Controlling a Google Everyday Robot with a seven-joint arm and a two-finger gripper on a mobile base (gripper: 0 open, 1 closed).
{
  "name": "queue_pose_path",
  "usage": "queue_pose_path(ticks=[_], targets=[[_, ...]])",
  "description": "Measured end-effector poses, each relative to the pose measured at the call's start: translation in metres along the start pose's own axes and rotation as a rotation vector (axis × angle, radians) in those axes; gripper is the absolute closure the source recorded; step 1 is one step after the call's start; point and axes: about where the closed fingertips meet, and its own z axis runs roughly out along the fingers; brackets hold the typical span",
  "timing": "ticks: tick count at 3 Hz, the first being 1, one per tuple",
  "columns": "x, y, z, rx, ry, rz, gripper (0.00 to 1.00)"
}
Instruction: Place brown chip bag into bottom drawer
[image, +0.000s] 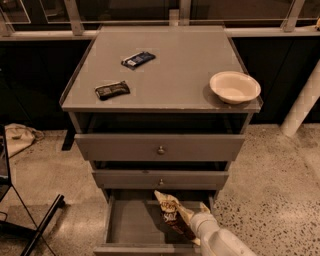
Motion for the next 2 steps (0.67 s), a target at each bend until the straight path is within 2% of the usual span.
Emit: queue_pose_path(ticks=[1, 2], targets=[[0.0, 0.0, 0.0, 0.0, 0.0, 0.0, 0.0], [0.0, 0.0, 0.0, 0.0, 0.0, 0.0, 0.0]])
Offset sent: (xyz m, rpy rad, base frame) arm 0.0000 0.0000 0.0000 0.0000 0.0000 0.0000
